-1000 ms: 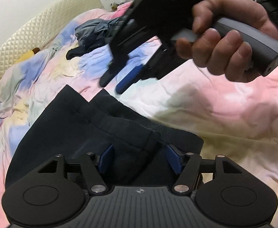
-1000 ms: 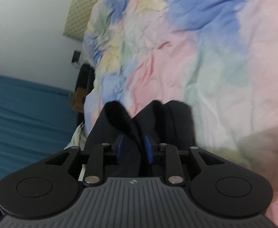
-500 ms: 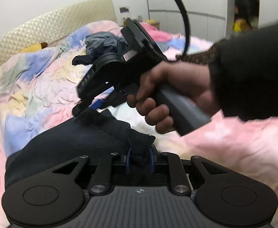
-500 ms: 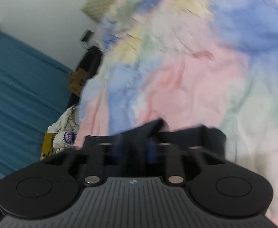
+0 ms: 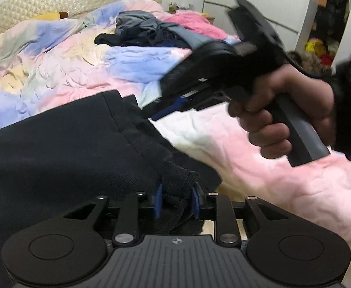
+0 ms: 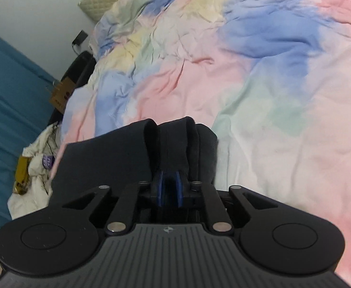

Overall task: Fold clothes
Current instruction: 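Grasp the folded jacket's edge with the right gripper while the left gripper holds the jacket, then lift the folded black jacket with both grippers off the duvet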

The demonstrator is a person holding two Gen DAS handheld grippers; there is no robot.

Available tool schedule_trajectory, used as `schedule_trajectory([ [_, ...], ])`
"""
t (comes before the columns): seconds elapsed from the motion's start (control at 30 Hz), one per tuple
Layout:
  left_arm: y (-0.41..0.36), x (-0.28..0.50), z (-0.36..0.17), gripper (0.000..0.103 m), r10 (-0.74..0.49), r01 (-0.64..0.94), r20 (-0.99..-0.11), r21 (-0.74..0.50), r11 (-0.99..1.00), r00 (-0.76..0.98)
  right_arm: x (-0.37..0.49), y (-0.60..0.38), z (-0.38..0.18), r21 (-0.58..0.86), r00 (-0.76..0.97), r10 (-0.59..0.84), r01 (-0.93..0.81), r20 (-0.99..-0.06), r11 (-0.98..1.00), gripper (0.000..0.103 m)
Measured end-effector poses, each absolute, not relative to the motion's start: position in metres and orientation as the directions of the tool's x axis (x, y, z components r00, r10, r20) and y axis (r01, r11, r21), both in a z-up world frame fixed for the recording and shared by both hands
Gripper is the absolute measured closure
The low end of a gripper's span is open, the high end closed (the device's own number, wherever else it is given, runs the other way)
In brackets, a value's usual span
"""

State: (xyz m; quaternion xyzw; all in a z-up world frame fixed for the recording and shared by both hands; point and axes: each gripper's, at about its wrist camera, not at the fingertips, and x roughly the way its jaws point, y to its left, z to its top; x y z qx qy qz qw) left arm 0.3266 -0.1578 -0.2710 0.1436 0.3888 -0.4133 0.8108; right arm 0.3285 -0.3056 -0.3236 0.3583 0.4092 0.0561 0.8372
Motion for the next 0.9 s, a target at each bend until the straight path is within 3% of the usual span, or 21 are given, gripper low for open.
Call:
schedule_trajectory([
  [0.07, -0.146, 0.325, -0.257, 0.045, -0.571, 0.768, -0.733, -0.105, 0.632, 0.370, 0.316, -0.308, -0.317, 0.674, 0.664, 0.394, 0.229, -0.636, 0.702, 0.084],
  [0.2, -0.117, 0.328, -0.228, 0.037, -0.566, 0.709, -0.714, -0.139, 0.691, 0.412, 0.297, -0.307, -0.307, 0.689, 0.666, 0.383, 0.277, -0.640, 0.670, 0.077],
  [0.27, -0.095, 0.339, -0.217, 0.028, -0.553, 0.658, -0.708, -0.166, 0.735, 0.440, 0.295, -0.304, -0.309, 0.689, 0.652, 0.386, 0.299, -0.653, 0.660, 0.073],
  [0.33, -0.072, 0.356, -0.215, 0.025, -0.522, 0.591, -0.711, -0.185, 0.785, 0.472, 0.297, -0.298, -0.314, 0.687, 0.631, 0.398, 0.308, -0.665, 0.658, 0.049],
  [0.37, -0.061, 0.367, -0.215, 0.024, -0.495, 0.554, -0.718, -0.183, 0.812, 0.489, 0.299, -0.295, -0.317, 0.690, 0.630, 0.402, 0.310, -0.664, 0.654, 0.026],
  [0.4, -0.050, 0.382, -0.217, 0.024, -0.455, 0.508, -0.730, -0.170, 0.844, 0.511, 0.300, -0.292, -0.320, 0.694, 0.629, 0.406, 0.311, -0.662, 0.649, 0.015],
  [0.5, -0.014, 0.421, -0.228, 0.022, -0.359, 0.367, -0.768, -0.174, 0.914, 0.531, 0.308, -0.287, -0.334, 0.695, 0.603, 0.428, 0.318, -0.673, 0.645, 0.012],
  [0.63, 0.024, 0.468, -0.251, 0.021, -0.325, 0.256, -0.818, -0.224, 0.940, 0.474, 0.323, -0.280, -0.360, 0.694, 0.550, 0.467, 0.332, -0.692, 0.638, 0.007],
  [0.9, 0.032, 0.527, -0.295, 0.002, -0.382, 0.248, -0.874, -0.315, 0.916, 0.300, 0.356, -0.263, -0.398, 0.765, 0.515, 0.574, 0.328, -0.637, 0.554, 0.001],
])
